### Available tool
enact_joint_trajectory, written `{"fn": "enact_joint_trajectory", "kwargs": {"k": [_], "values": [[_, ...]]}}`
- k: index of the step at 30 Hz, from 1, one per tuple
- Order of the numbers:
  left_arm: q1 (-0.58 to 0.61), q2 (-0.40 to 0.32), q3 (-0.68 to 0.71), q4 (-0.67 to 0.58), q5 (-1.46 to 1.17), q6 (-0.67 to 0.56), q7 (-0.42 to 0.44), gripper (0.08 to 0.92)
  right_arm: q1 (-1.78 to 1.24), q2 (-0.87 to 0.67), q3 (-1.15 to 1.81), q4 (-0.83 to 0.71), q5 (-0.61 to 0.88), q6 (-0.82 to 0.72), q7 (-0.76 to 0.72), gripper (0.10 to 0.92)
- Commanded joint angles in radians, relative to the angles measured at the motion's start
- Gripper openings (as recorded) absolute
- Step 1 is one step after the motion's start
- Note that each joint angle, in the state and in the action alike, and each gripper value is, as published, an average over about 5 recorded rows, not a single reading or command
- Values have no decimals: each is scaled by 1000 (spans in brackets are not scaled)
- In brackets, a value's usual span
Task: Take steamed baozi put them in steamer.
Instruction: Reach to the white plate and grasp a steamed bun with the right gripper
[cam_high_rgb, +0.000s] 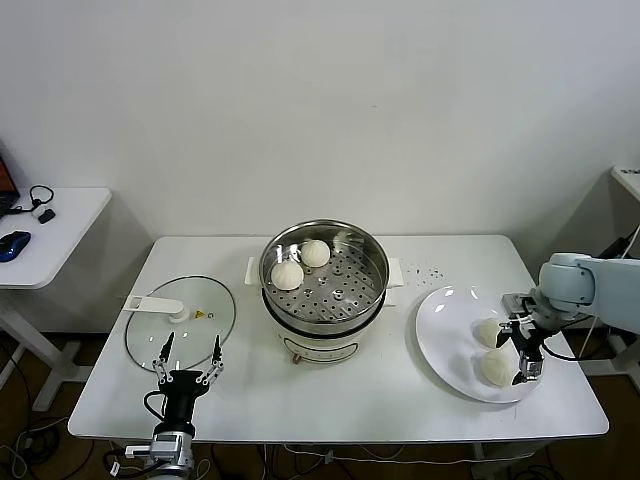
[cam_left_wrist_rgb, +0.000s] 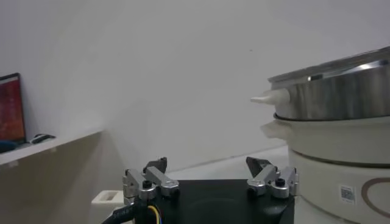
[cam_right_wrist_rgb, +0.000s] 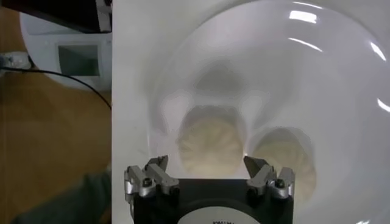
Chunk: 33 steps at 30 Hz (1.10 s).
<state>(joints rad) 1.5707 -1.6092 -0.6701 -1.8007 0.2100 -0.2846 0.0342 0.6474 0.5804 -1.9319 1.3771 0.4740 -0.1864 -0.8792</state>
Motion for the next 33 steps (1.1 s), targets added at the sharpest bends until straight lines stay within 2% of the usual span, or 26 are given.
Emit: {"fn": "enact_joint_trajectory", "kwargs": {"k": [1, 18, 21, 26, 33], "values": [[0, -13, -2, 2, 0, -1, 0, 823, -55, 12, 36, -22, -10, 0, 1, 823], [-5, -14, -4, 9, 1, -3, -1, 823, -92, 21, 56, -45, -27, 11, -7, 819], [-5, -14, -3, 8, 1, -4, -2, 823, -92, 22, 57, -45, -28, 12, -6, 781], [-5, -14, -2, 7, 1, -5, -3, 823, -85, 25, 56, -44, -33, 11, -3, 672], [-5, -12, 1, 4, 1, -5, -3, 823, -24, 27, 32, -23, -28, 13, -3, 637]]}}
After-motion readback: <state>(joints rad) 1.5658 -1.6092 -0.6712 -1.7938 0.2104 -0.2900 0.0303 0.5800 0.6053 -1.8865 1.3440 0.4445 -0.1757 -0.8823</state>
